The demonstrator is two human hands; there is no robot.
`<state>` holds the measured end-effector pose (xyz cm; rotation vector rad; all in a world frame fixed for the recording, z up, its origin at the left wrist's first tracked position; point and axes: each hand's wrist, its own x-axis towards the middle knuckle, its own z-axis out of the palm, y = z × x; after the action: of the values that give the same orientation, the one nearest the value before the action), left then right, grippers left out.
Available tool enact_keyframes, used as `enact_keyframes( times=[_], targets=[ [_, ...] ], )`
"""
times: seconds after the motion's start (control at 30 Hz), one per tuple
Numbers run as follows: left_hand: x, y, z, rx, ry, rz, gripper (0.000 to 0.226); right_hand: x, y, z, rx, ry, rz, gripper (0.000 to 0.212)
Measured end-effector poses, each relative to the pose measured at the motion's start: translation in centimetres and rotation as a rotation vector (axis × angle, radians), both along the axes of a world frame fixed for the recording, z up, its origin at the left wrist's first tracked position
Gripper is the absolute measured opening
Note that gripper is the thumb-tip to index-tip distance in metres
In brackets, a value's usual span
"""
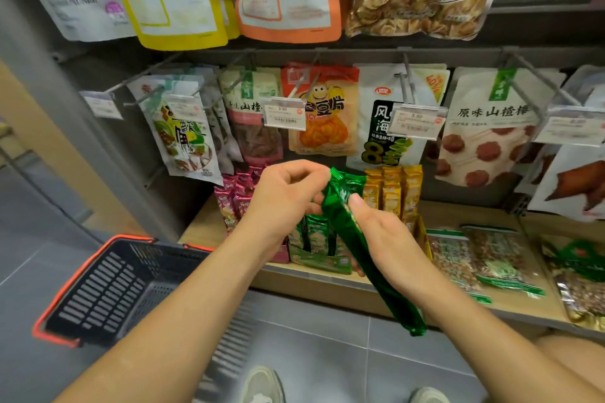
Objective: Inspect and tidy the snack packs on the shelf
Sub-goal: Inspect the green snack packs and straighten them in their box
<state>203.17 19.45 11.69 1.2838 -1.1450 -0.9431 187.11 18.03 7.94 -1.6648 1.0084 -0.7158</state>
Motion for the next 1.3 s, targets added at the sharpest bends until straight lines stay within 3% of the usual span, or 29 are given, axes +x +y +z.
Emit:
enact_keyframes(
  times=[0.13, 0.2, 0.3, 0.4, 0.6, 0.73, 0.87, 0.97, 1.07, 1.13, 1.23, 1.3],
  targets=[
    [0.5, -0.5, 0.2, 0.030, -0.010, 0.020, 0.020, -0.1, -0.6, -0.6, -0.179, 0.168, -0.127, 0.075],
    [0.6, -0.6, 0.3, 0.027, -0.140, -0.013, 0.030, -0.1, -0.6, -0.6, -0.232, 0.212, -0.173, 0.064],
    [0.5, -0.5, 0.4, 0.006, -0.283, -0.029, 0.021, -0.1, -0.6, -0.8, -0.320, 0.280, -0.212, 0.057],
    [0.8, -0.7, 0.4, 0.001, -0.235, -0.022, 0.013, -0.3, -0.8, -1.0, -0.426, 0.279, -0.218, 0.054],
    [1.8, -1.1, 0.5, -0.002, -0.075, 0.022, 0.022, -0.3, -0.9, -0.8, -0.461, 0.222, -0.148, 0.045],
    [2.4, -1.7, 0.2, -0.078, 0.012, 0.157, 0.031, -1.0, -1.4, -0.4, -0.295, 0.225, 0.069, 0.048],
    [3.3, -2.0, 0.0, -0.079, 0.202, 0.290, 0.024, -1.7, -1.0, -0.4, -0.059, 0.181, 0.226, 0.041],
    [3.5, -1.9, 0.1, -0.024, 0.239, 0.201, 0.019, -1.6, -0.5, -1.0, -0.260, 0.291, 0.145, 0.034],
    [3.4, -1.8, -0.1, 0.025, 0.040, 0.159, 0.021, -1.5, -0.3, -1.4, -0.467, 0.479, 0.048, 0.032],
    [3.2, -2.0, -0.2, 0.017, 0.002, 0.238, 0.016, -1.5, -0.1, -1.5, -0.559, 0.545, -0.001, 0.036],
    [3.1, -2.3, -0.4, 0.031, 0.087, 0.328, 0.024, -1.2, 0.2, -1.5, -0.568, 0.475, -0.006, 0.047],
    [3.4, -2.5, -0.7, 0.033, 0.151, 0.345, 0.029, -1.0, 0.2, -1.4, -0.466, 0.327, 0.016, 0.050]
  ],
)
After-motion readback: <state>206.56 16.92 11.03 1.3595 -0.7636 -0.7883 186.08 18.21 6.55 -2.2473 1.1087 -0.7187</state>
